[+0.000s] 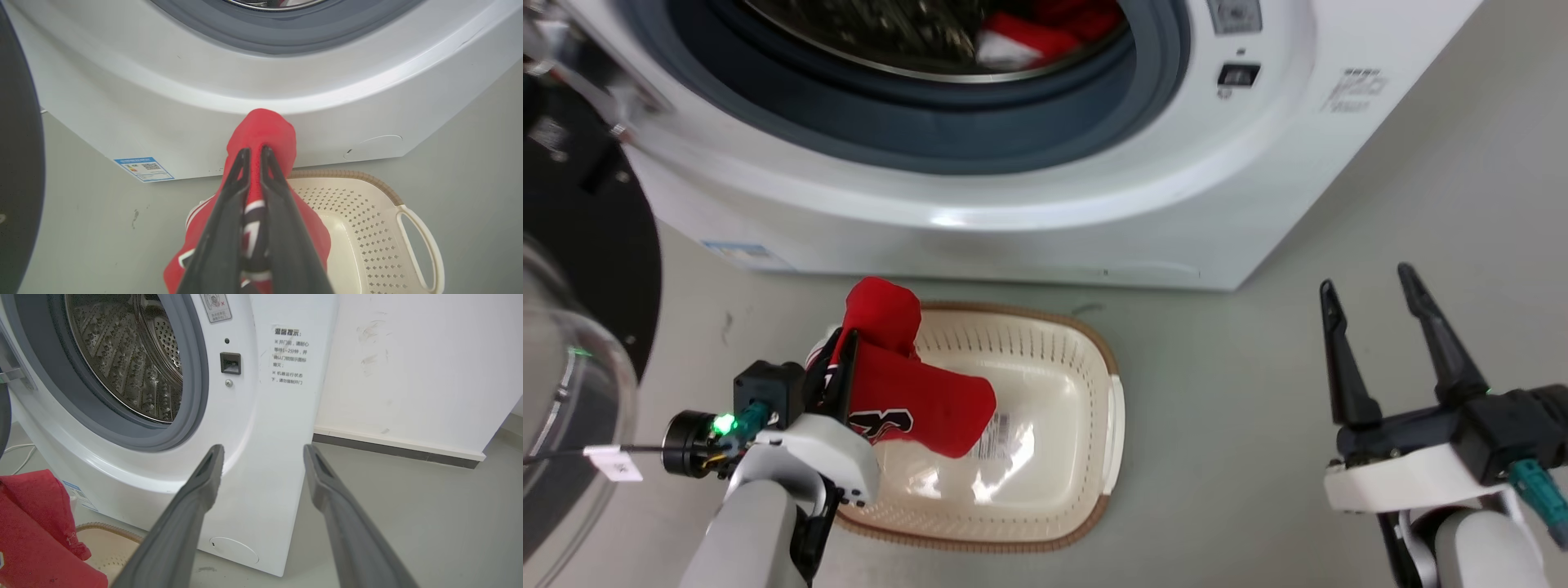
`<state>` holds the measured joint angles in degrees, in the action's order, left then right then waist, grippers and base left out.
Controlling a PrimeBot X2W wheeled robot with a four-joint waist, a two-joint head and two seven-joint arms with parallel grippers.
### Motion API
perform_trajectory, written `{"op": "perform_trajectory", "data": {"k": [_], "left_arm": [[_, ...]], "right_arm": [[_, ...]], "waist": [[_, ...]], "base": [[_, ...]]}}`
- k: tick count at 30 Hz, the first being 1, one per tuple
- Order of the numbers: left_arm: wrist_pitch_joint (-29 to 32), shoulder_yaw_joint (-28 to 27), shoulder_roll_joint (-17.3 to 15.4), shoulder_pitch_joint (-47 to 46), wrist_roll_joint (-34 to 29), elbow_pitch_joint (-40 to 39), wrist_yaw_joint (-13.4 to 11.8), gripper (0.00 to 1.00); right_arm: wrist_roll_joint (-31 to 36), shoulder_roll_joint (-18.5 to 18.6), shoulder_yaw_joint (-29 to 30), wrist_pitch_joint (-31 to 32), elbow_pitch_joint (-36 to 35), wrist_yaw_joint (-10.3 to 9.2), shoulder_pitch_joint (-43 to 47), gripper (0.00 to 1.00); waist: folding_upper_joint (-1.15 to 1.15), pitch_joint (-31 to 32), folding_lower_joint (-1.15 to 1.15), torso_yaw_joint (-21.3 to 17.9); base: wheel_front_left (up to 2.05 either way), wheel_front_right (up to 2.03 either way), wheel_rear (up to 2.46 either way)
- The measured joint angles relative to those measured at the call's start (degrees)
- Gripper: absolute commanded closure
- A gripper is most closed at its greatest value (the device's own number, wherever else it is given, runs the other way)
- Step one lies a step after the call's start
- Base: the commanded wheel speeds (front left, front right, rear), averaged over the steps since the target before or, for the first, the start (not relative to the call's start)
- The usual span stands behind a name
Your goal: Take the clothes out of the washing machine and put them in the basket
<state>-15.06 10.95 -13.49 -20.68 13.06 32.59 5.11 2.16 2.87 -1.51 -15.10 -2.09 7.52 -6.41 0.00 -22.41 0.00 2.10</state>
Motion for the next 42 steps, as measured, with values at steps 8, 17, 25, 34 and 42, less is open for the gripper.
{"op": "perform_trajectory", "data": {"k": [8, 17, 25, 34, 42], "left_arm": [[-0.01, -1.15, 2.03, -7.47, -1.88, 8.82, 1.0, 1.0], [-0.01, -3.28, 3.64, -14.27, -3.22, 14.6, 1.48, 1.0], [-0.01, -3.64, 4.74, -19.3, -4.32, 21.04, 1.91, 1.0], [-0.01, -4.13, 5.64, -22.49, -4.75, 26.04, 1.96, 1.0], [-0.01, -5.05, 6.57, -22.35, -5.37, 25.43, 1.49, 0.0]], "right_arm": [[1.42, 0.01, 3.68, 0.0, -3.12, 0.0, -3.16, 0.0], [2.13, 0.03, 5.68, 0.0, -7.33, 0.0, -5.31, 0.0], [3.44, 0.03, 6.02, 0.0, -10.55, 0.0, -5.47, 0.0], [4.39, 0.03, 6.38, 0.0, -12.57, 0.0, -5.3, 0.0], [4.93, 0.02, 6.12, 0.0, -11.61, 0.0, -5.39, 0.0]], "waist": [[0.0, -9.38, 0.01, -1.31], [0.0, -18.85, 0.01, -2.73], [0.0, -25.15, 0.01, -3.6], [0.0, -28.87, 0.01, -3.37], [0.0, -27.54, 0.0, -2.67]], "base": [[0.0, 0.0, 0.0], [0.0, 0.0, 0.0], [0.0, 0.0, 0.0], [0.0, 0.0, 0.0], [0.0, 0.0, 0.0]]}}
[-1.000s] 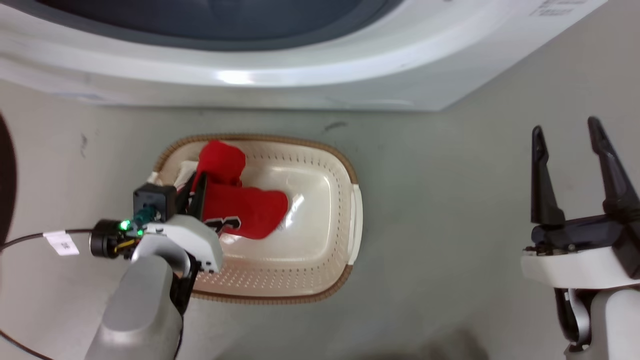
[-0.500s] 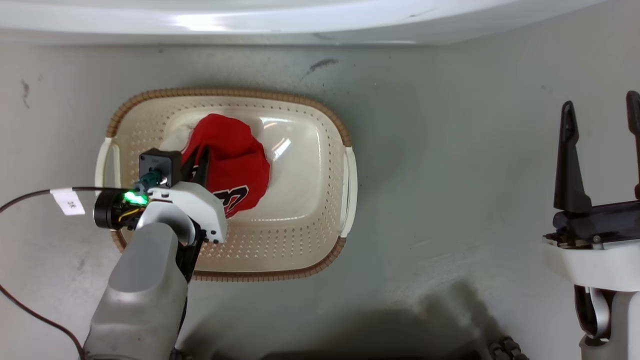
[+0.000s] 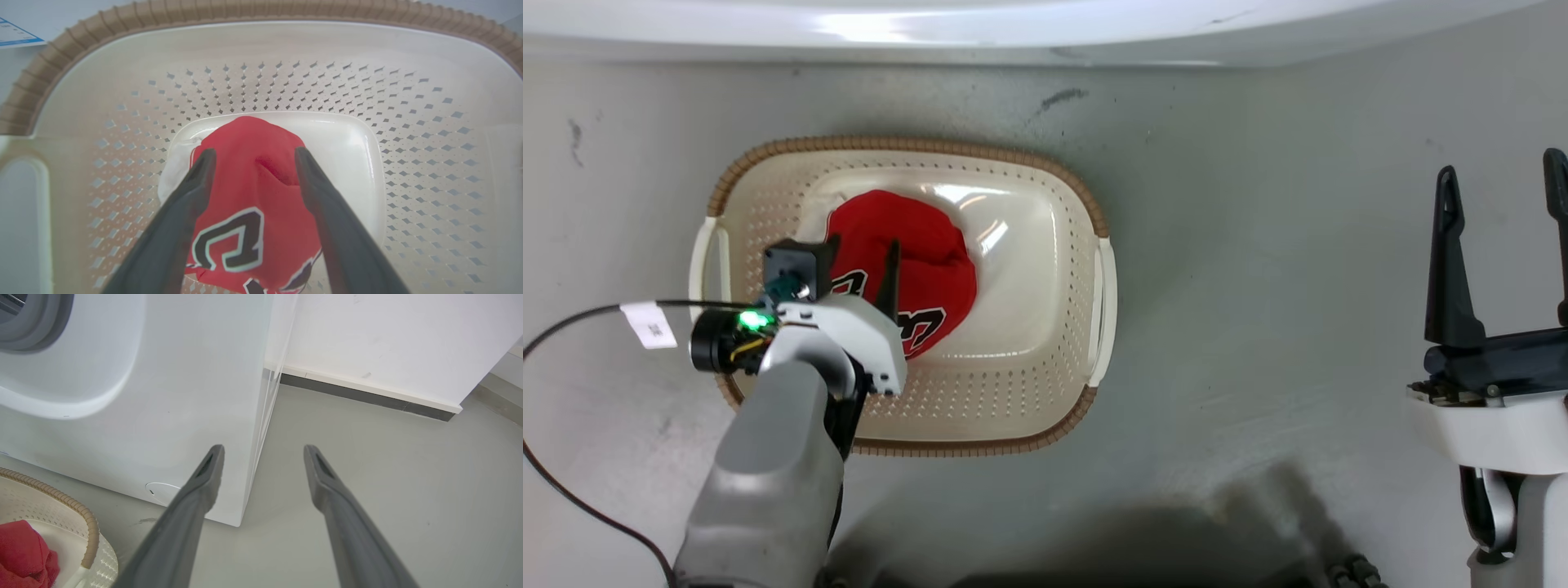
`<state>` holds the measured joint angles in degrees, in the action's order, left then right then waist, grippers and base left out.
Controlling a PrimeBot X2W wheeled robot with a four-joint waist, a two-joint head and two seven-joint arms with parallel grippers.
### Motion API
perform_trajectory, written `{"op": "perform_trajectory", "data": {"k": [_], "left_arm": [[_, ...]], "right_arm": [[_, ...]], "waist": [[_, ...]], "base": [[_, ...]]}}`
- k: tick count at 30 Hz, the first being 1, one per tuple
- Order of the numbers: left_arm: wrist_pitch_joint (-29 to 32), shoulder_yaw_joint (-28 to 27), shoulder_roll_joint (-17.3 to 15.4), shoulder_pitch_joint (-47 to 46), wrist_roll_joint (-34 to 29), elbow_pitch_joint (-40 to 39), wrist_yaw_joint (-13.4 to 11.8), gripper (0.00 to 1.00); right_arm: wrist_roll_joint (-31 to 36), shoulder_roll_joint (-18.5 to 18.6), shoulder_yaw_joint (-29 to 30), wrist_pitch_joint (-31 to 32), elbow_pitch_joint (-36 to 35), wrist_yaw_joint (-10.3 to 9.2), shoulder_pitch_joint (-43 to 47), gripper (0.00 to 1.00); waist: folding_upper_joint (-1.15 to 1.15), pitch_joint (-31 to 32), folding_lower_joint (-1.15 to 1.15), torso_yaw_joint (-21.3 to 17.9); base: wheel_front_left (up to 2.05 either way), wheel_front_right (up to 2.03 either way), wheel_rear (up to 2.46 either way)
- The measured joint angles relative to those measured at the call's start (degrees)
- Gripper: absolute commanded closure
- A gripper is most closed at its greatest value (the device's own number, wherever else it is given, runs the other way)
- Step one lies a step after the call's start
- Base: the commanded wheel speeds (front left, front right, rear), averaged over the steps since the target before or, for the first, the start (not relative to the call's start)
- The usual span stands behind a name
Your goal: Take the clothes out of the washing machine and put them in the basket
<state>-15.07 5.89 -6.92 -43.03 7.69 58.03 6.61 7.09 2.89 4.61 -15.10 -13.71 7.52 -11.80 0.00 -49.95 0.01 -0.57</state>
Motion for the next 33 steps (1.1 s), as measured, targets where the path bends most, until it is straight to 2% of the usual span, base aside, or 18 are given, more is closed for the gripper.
{"op": "perform_trajectory", "data": {"k": [5, 10, 20, 24, 27, 30, 33], "left_arm": [[-0.01, 0.57, -0.15, 4.21, -1.07, -4.17, 0.29, 0.0], [-0.01, 1.16, -1.75, 9.22, -2.49, -12.4, 0.55, 0.0], [0.0, 3.34, -2.52, 18.17, -2.91, -23.92, 0.79, 0.0], [0.0, 4.68, -4.14, 19.36, -1.7, -28.65, 0.79, 0.0], [-0.01, 2.08, -4.68, 19.39, 0.64, -30.58, 0.8, 0.0], [0.0, 2.45, -5.93, 17.91, 2.4, -31.67, 0.79, 0.0], [-0.01, 4.09, -8.76, 13.91, 4.81, -31.04, 0.88, 0.0]], "right_arm": [[-0.7, 0.01, -0.29, 0.0, 2.2, 0.0, -0.68, 0.0], [-2.23, 0.01, -0.99, 0.0, 5.27, 0.0, -0.87, 0.0], [-4.93, 0.01, -1.69, 0.0, 11.35, 0.0, -0.07, 0.0], [-5.87, 0.0, -3.0, 0.0, 12.47, 0.0, 0.48, 0.0], [-6.68, 0.0, -3.2, 0.0, 12.84, 0.0, 1.49, 0.0], [-7.43, 0.01, -3.15, 0.0, 13.14, 0.0, 1.85, 0.0], [-8.2, 0.01, -3.5, 0.0, 13.18, 0.0, 2.21, 0.0]], "waist": [[0.0, 3.37, 0.0, -0.01], [0.0, 7.81, 0.0, -0.32], [0.0, 18.12, -0.01, -0.97], [0.0, 21.9, -0.01, -1.67], [0.0, 23.12, -0.01, -2.78], [0.0, 23.65, -0.01, -4.17], [0.0, 23.52, -0.01, -5.75]], "base": [[0.0, 0.0, 0.0], [0.0, 0.0, 0.0], [0.0, 0.0, 0.0], [0.0, 0.0, 0.0], [0.0, 0.0, 0.0], [0.0, 0.0, 0.0], [0.0, 0.0, 0.0]]}}
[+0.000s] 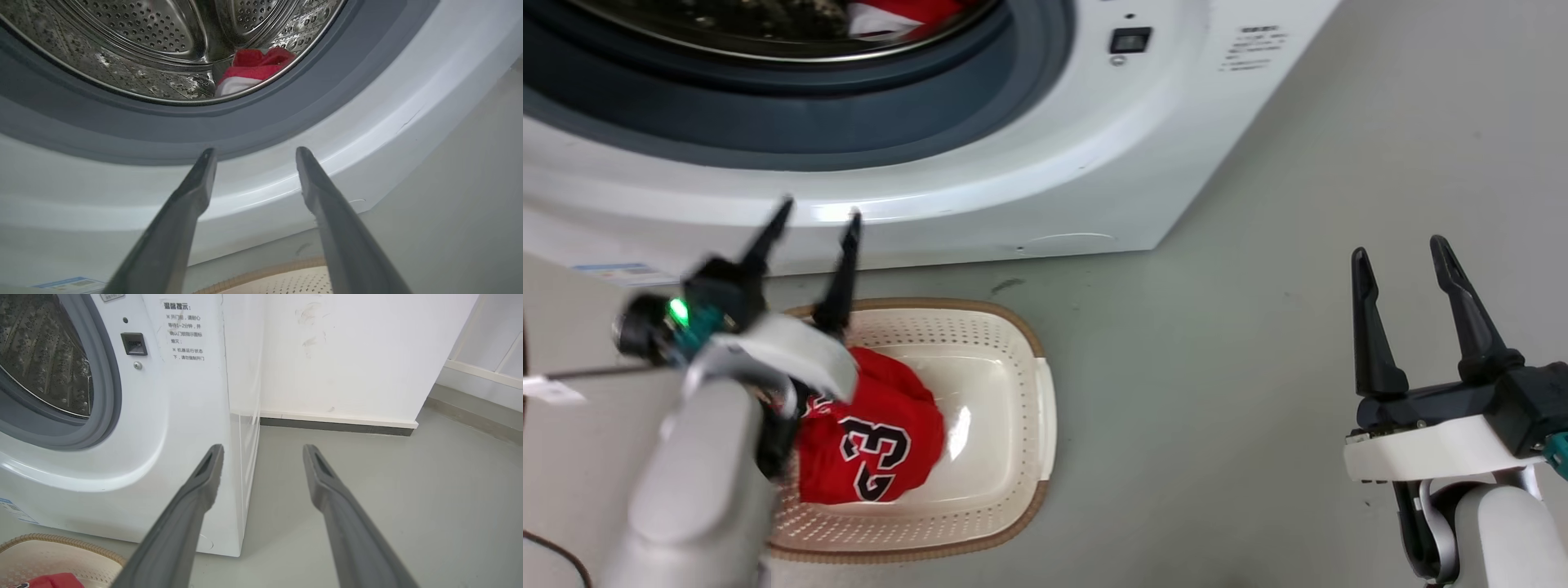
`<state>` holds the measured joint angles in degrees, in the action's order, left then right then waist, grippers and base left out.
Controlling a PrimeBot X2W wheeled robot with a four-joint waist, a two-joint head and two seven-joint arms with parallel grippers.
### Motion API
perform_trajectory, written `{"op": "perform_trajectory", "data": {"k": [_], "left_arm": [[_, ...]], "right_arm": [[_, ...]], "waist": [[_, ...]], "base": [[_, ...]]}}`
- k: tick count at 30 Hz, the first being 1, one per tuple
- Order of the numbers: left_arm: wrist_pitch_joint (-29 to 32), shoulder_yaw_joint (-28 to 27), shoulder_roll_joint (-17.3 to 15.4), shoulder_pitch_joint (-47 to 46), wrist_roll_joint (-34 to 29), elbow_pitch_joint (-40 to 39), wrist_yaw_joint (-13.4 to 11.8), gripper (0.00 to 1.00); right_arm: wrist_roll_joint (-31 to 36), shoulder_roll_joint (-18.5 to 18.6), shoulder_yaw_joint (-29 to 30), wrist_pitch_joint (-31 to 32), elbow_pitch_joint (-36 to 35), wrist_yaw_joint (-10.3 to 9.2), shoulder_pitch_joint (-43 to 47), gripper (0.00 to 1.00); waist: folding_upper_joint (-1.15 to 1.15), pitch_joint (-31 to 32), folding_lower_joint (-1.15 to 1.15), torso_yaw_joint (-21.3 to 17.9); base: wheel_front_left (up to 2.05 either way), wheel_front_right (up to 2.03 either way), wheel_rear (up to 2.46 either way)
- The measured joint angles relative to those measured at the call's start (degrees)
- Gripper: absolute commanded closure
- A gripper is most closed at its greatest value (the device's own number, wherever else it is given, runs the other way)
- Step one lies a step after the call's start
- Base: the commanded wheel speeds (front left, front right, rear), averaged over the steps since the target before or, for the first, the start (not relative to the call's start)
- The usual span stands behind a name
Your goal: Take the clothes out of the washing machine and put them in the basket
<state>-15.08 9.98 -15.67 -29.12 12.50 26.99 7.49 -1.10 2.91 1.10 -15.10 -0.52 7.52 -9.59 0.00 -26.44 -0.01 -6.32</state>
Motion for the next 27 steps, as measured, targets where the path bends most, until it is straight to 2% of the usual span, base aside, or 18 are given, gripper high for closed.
{"op": "perform_trajectory", "data": {"k": [2, 5, 9, 15, 20, 27], "left_arm": [[0.07, 0.79, -1.26, -1.77, 0.96, 0.66, 0.0, 0.0], [5.81, 4.68, -6.33, -11.01, 4.89, 1.4, 0.0, 0.0], [16.61, 9.35, -12.41, -21.85, 9.16, 1.81, 0.0, 0.0], [34.32, 15.36, -19.85, -39.52, 14.43, 5.75, 0.0, 0.0], [49.07, 17.62, -22.38, -51.52, 20.85, 10.06, -0.01, 0.0], [65.03, 20.84, -25.62, -61.08, 24.57, 14.38, -0.01, 0.0]], "right_arm": [[-0.25, 0.0, -0.04, 0.01, 0.0, 0.0, 0.05, 0.0], [-1.44, 0.03, -0.74, 0.01, -0.11, 0.0, 0.23, 0.0], [-3.12, 0.02, -1.36, 0.0, -0.59, 0.0, 0.12, 0.0], [-5.9, 0.03, -3.07, 0.0, -0.9, 0.0, -0.15, 0.0], [-7.95, 0.05, -5.1, 0.0, -1.0, 0.0, -0.42, 0.0], [-11.06, 0.05, -7.75, 0.0, -1.27, 0.0, -0.23, 0.0]], "waist": [[0.0, -0.15, 0.0, -0.56], [0.0, -1.55, 0.0, -2.68], [0.0, -4.1, 0.0, -4.89], [0.0, -9.01, 0.01, -8.69], [0.0, -12.56, 0.01, -12.86], [0.0, -16.86, 0.01, -18.28]], "base": [[0.0, 0.0, 0.0], [0.0, 0.0, 0.0], [0.0, 0.0, 0.0], [0.0, 0.0, 0.0], [0.0, 0.0, 0.0], [0.0, 0.0, 0.0]]}}
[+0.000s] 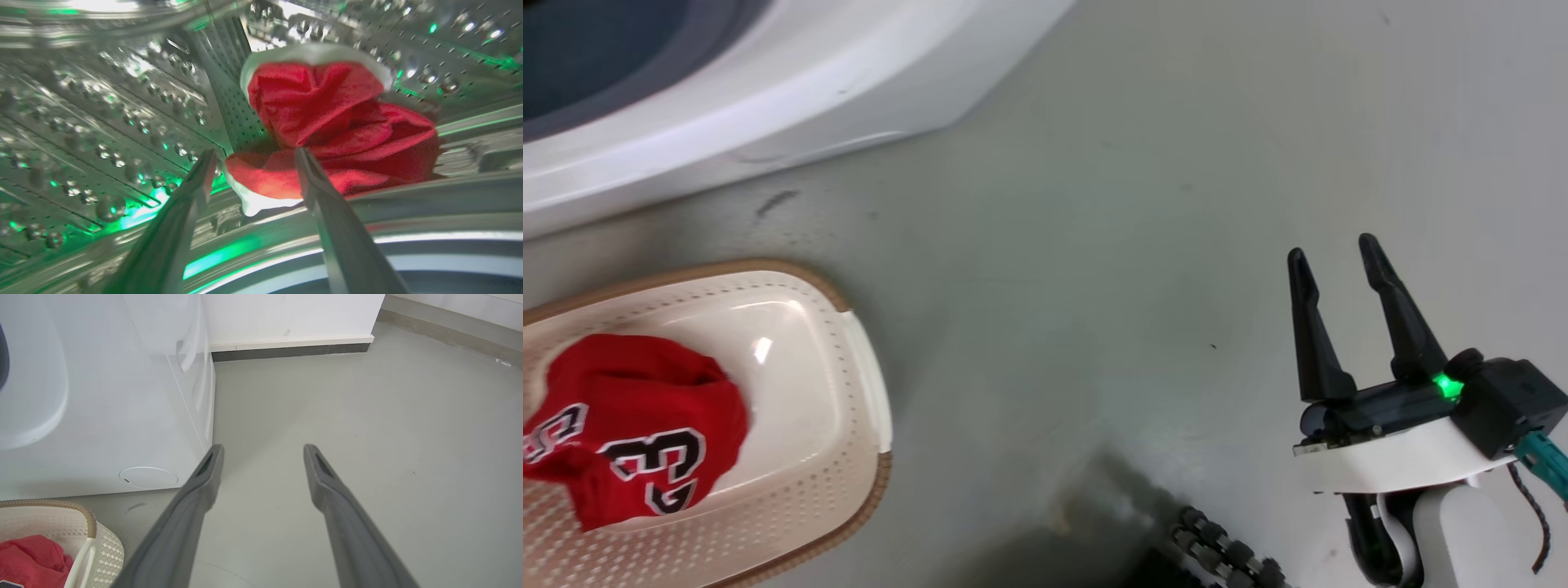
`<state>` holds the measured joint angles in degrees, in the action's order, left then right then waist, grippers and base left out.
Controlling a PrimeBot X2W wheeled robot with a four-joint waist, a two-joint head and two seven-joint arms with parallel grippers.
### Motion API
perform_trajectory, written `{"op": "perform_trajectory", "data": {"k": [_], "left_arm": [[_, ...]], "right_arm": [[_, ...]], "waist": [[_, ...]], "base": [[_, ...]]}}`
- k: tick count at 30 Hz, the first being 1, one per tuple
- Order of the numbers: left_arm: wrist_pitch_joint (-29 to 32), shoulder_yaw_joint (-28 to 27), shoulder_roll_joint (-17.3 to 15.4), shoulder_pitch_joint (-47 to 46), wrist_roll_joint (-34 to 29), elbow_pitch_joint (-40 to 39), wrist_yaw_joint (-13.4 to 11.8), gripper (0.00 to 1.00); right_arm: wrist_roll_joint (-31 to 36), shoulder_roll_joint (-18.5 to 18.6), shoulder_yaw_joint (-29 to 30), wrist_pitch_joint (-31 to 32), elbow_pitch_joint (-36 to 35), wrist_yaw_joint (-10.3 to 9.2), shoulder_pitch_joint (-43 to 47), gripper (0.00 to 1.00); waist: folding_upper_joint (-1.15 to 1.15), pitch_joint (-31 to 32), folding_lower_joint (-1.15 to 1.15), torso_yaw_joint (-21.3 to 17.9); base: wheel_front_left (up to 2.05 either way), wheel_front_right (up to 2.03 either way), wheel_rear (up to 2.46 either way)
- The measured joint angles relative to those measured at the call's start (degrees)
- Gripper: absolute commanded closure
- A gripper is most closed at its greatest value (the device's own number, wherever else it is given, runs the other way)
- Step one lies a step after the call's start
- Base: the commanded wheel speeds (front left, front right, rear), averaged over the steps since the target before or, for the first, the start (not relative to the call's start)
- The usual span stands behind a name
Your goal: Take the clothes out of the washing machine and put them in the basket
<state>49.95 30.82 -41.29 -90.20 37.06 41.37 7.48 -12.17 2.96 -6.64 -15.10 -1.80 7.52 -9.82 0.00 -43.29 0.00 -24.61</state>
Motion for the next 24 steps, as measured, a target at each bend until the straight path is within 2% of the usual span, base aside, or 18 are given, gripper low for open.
{"op": "perform_trajectory", "data": {"k": [6, 19, 20, 21, 24], "left_arm": [[5.82, 3.01, -1.85, -2.66, 0.01, 1.51, 0.0, 0.0], [7.97, 5.9, -2.83, -3.2, 2.08, 3.24, -0.15, 0.0], [8.18, 6.12, -2.81, -3.3, 2.32, 3.18, -0.16, 0.54], [8.35, 6.39, -2.75, -3.45, 2.58, 3.08, -0.16, 1.0], [7.39, 7.27, -2.76, -3.36, 2.64, 2.99, -0.14, 1.0]], "right_arm": [[-1.07, 0.0, -1.29, 0.0, -0.24, 0.0, 0.1, 0.0], [-2.42, -0.01, -1.3, 0.01, -0.79, 0.0, -0.19, 0.0], [-2.44, -0.01, -1.23, 0.01, -0.8, 0.0, -0.2, 0.0], [-2.48, -0.01, -1.21, 0.01, -0.81, 0.0, -0.21, 0.0], [-2.5, -0.01, -1.29, 0.0, -0.79, 0.0, -0.43, 0.0]], "waist": [[0.0, -3.07, 0.0, -2.65], [0.0, -5.95, 0.0, -3.08], [0.0, -6.05, 0.0, -3.01], [0.0, -6.15, 0.0, -2.95], [0.0, -6.3, 0.0, -2.9]], "base": [[0.0, 0.0, 0.0], [0.0, 0.0, 0.0], [0.0, 0.0, 0.0], [0.0, 0.0, 0.0], [0.0, 0.0, 0.0]]}}
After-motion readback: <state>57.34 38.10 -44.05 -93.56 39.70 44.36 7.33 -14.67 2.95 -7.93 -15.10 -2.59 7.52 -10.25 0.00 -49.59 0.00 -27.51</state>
